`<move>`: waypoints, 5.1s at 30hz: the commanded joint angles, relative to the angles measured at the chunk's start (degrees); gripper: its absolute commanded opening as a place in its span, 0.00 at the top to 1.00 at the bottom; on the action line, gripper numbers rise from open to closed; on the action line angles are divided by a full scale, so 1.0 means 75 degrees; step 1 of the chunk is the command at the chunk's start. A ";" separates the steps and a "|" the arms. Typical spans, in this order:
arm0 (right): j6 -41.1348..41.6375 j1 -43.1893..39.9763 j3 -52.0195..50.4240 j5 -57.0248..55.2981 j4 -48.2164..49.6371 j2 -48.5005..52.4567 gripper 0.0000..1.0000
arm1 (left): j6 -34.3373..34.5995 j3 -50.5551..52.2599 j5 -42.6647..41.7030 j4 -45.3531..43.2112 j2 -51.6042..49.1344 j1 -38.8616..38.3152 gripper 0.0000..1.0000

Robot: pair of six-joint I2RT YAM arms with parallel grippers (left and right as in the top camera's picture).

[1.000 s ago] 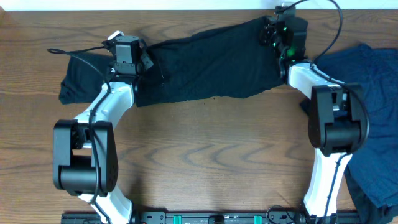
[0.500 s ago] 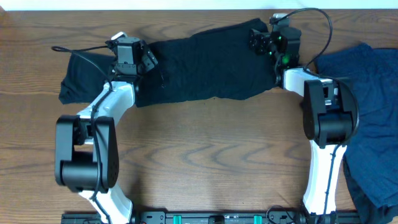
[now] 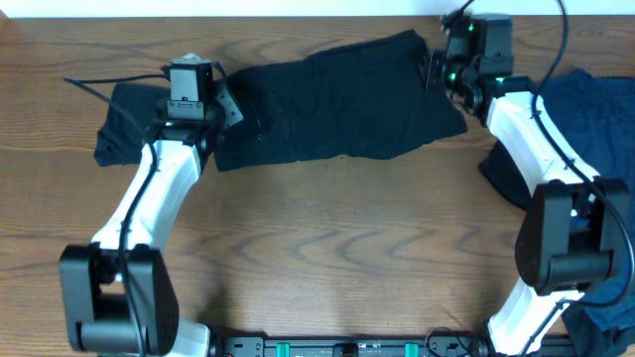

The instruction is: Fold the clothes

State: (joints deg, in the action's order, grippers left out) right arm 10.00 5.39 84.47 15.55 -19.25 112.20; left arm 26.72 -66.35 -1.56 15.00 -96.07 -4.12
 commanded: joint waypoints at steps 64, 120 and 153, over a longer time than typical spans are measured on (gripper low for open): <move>0.0478 0.0341 0.0017 -0.1396 -0.3984 -0.0452 0.99 | -0.0560 -0.0020 -0.0825 0.2148 0.1186 0.0052 0.93; -0.0458 0.0679 0.0026 -0.0804 -0.0481 -0.0259 0.73 | -0.1743 -0.0160 -0.0901 0.0997 0.0973 0.0306 0.39; 0.1139 0.2693 0.0023 0.0248 -0.3127 0.0405 0.98 | -0.2556 -0.0154 -0.1731 0.1961 -0.0318 0.0761 0.02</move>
State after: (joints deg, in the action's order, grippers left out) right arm 17.41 25.36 84.60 14.52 -42.54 114.39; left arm 8.03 -67.26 -14.66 30.59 -96.47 1.41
